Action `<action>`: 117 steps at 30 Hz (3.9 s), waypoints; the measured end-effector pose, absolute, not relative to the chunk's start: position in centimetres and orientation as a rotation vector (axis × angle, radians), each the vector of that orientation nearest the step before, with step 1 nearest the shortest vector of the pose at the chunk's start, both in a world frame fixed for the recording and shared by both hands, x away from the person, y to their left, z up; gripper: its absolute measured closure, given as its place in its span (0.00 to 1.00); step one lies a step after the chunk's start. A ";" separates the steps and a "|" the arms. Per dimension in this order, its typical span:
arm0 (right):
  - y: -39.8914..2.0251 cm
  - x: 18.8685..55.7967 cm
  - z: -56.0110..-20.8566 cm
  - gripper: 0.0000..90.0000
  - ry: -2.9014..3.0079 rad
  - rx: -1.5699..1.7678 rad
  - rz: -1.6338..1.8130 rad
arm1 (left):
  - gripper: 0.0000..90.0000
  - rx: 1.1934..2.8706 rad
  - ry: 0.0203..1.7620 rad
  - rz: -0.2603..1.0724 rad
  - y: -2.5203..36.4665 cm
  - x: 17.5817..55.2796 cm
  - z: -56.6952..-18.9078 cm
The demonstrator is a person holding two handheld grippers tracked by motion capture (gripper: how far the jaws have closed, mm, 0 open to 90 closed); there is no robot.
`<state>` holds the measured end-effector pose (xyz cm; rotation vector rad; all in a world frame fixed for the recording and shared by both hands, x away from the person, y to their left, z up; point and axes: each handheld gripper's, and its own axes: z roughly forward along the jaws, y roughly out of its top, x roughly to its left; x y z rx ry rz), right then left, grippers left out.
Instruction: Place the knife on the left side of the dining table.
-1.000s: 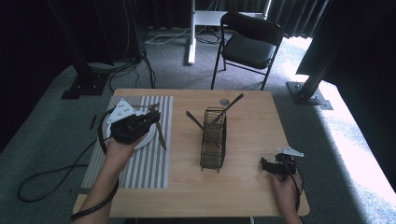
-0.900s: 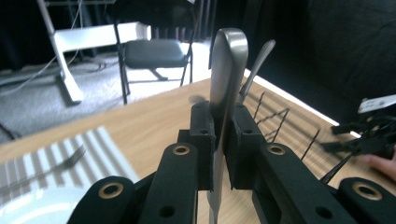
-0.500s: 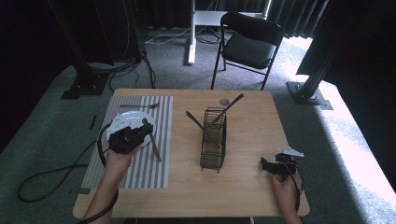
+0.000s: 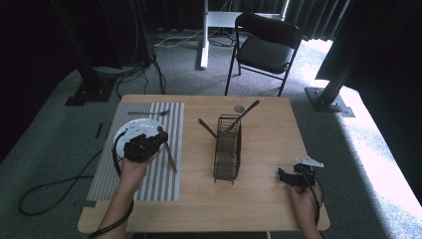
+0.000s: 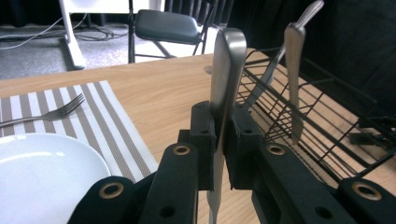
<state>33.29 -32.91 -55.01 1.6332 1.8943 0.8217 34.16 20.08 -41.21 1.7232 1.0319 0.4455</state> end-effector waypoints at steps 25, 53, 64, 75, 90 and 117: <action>-32.9 33.3 -55.0 0.13 1.894 1.634 0.822 | 0.85 1.653 1.133 0.584 23.0 31.5 -40.2; -32.9 33.3 -55.0 0.13 1.894 1.636 0.821 | 0.69 1.558 1.370 0.475 32.2 30.3 -46.5; -32.9 33.3 -55.0 0.13 1.894 1.636 0.821 | 0.66 1.484 1.427 0.375 34.5 30.6 -49.6; -32.9 33.3 -55.0 0.13 1.894 1.636 0.821 | 0.57 1.463 1.481 0.338 35.9 30.9 -52.0; -32.9 33.3 -55.0 0.13 1.894 1.636 0.821 | 0.53 1.590 1.580 0.458 35.9 31.7 -53.5; -32.9 33.3 -55.0 0.13 1.894 1.636 0.821 | 0.10 1.742 1.619 0.620 31.4 25.5 -53.4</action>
